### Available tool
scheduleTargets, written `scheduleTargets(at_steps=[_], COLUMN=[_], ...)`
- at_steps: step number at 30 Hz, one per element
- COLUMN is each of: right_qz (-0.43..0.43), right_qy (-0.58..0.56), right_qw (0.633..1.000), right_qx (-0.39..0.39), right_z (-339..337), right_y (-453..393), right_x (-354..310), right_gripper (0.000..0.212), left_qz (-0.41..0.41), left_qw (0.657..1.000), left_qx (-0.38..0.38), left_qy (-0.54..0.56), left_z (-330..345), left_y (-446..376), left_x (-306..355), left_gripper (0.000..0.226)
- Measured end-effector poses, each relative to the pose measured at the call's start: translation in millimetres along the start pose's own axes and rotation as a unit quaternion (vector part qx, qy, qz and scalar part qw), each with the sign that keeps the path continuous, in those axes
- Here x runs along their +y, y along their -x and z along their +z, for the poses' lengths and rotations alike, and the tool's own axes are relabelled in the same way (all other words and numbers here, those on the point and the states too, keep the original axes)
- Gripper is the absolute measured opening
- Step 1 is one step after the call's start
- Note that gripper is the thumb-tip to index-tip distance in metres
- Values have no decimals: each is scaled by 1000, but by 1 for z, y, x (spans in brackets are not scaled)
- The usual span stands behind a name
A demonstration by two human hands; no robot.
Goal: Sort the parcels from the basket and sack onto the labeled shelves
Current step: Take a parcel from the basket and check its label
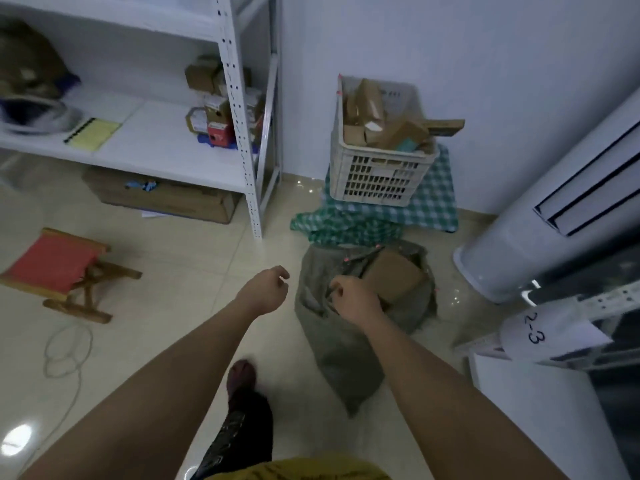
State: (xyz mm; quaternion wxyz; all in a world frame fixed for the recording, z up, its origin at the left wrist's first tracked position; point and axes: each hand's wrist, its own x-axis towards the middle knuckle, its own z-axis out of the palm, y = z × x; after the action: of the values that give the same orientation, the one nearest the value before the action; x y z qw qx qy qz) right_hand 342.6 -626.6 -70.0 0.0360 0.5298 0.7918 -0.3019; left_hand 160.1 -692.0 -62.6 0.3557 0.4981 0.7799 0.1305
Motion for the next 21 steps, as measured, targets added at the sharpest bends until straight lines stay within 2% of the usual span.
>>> scheduleTargets(at_steps=[4,10,15,21], right_qz=[12,57,97,104], right_qy=[-33,-92,-117,-150], right_qw=[999,989,978,966], right_qx=[26,99,142,182], right_z=[-57,-121,-175,-248], right_y=[-97,-211,-296,-401], right_x=[-32,-62,-61,-49], right_gripper=[25,25,24,29], left_qz=[42,108,133,174], left_qw=[999,994,991,984], left_qx=[19,-7,-20,11], left_qy=[1,-17,-19,-22], left_z=[-71,-167,-210,-254], left_y=[-96,-225,-326,-430], left_x=[15,60,107,166], left_gripper=[27,27,26,27])
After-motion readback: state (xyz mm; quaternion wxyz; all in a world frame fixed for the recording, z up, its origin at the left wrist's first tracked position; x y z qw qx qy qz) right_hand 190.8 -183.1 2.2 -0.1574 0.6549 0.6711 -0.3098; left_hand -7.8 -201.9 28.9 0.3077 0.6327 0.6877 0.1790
